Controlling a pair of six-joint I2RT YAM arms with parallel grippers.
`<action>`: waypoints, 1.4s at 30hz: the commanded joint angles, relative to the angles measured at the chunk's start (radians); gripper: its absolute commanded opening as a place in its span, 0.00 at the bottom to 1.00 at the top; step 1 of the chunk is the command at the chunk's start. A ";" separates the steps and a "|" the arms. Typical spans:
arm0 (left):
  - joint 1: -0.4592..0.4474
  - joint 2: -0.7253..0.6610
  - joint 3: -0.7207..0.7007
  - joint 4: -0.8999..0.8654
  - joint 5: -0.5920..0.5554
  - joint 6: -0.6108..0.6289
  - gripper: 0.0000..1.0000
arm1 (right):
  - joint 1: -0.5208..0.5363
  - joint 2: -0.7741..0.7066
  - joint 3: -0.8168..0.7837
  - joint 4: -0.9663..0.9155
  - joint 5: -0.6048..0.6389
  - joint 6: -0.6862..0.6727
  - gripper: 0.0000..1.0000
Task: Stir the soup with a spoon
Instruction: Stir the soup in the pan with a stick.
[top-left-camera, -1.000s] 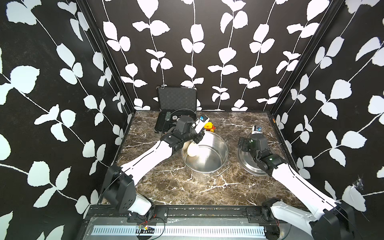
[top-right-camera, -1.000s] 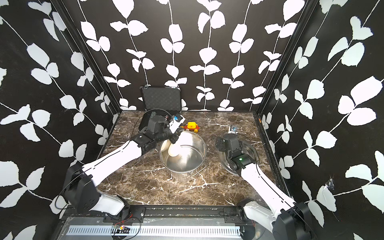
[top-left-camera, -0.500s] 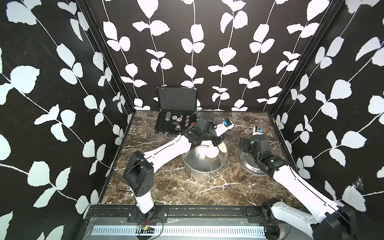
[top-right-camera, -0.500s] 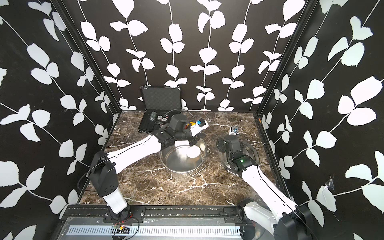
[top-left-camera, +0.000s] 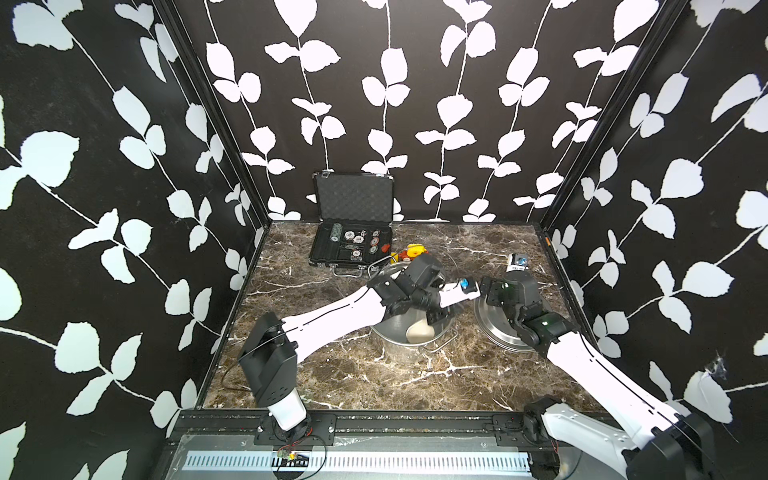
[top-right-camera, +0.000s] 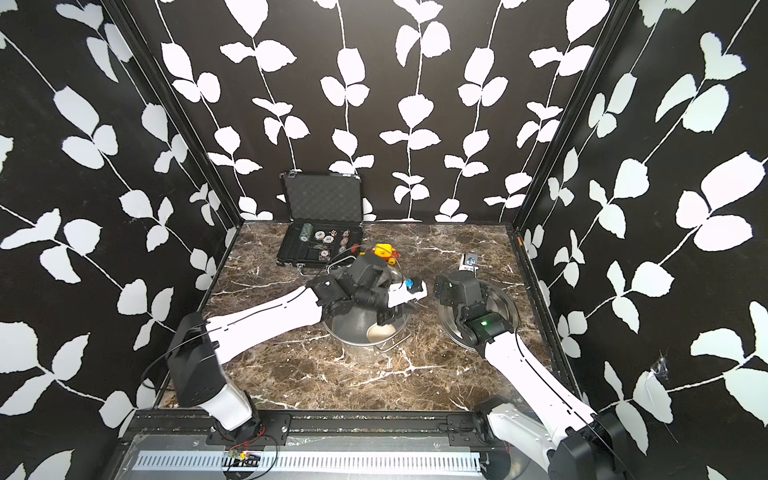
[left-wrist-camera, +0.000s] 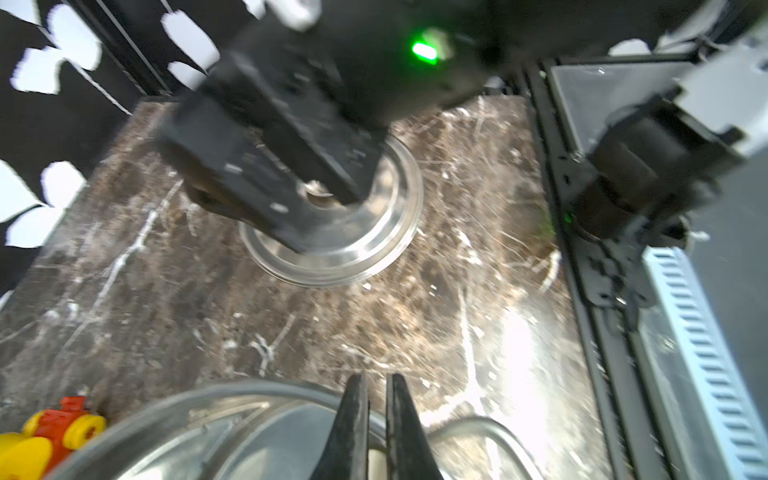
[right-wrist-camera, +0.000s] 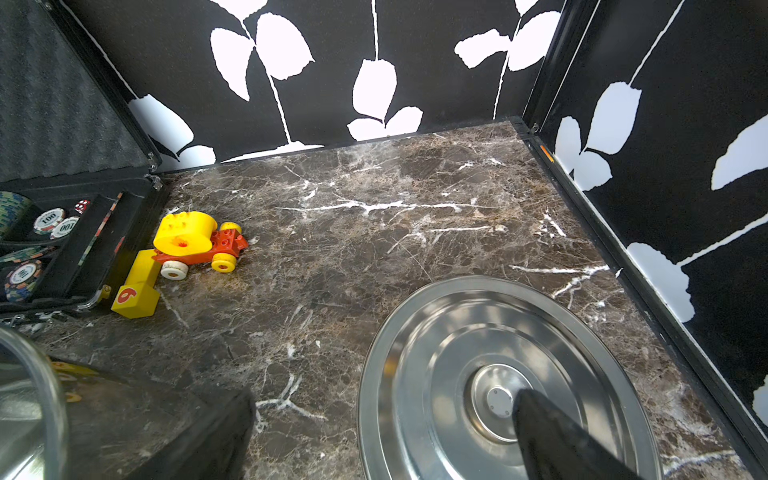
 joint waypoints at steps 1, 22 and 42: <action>-0.006 -0.114 -0.070 -0.042 -0.027 0.007 0.00 | -0.003 0.006 0.021 0.008 0.005 -0.009 0.99; 0.214 -0.318 -0.265 0.055 -0.305 -0.062 0.00 | -0.003 0.028 0.045 0.003 -0.022 0.012 0.99; 0.271 0.076 0.096 0.197 0.004 -0.206 0.00 | -0.003 -0.015 0.005 -0.009 0.015 0.000 0.99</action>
